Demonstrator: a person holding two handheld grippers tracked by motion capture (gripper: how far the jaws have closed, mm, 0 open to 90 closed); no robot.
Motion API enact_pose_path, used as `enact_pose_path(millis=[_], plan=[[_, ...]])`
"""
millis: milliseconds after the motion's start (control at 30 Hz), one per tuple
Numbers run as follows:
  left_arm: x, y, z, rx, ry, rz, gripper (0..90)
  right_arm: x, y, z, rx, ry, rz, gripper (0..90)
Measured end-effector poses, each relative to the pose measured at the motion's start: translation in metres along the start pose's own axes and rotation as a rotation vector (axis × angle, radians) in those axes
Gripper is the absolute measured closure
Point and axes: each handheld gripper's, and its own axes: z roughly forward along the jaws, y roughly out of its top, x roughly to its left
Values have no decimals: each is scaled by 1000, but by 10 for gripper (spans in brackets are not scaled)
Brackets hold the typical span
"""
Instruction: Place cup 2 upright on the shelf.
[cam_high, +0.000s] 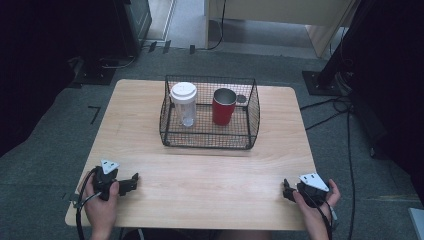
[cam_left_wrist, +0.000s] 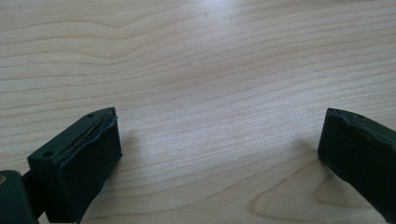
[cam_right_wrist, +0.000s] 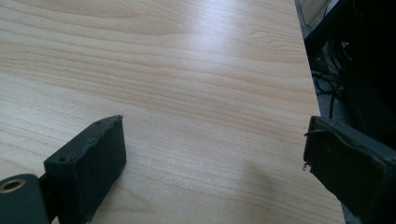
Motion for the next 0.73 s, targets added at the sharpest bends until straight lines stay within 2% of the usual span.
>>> enact_pose_path(millis=[100,167,200,233,267,733], plan=[[0,0,0,0,0,0,0,-2,0,1,6,12,15,54],[0,0,0,0,0,-1,0,-4,1,2,25,31,50,55],[0,0,0,0,0,0,0,-7,1,3,38,59,83,54],[0,0,0,0,0,0,0,-11,1,4,68,116,135,53],[0,0,0,0,0,-1,0,-13,0,5,83,142,168,42],[0,0,0,-1,3,-4,0,-15,0,7,105,129,183,0]])
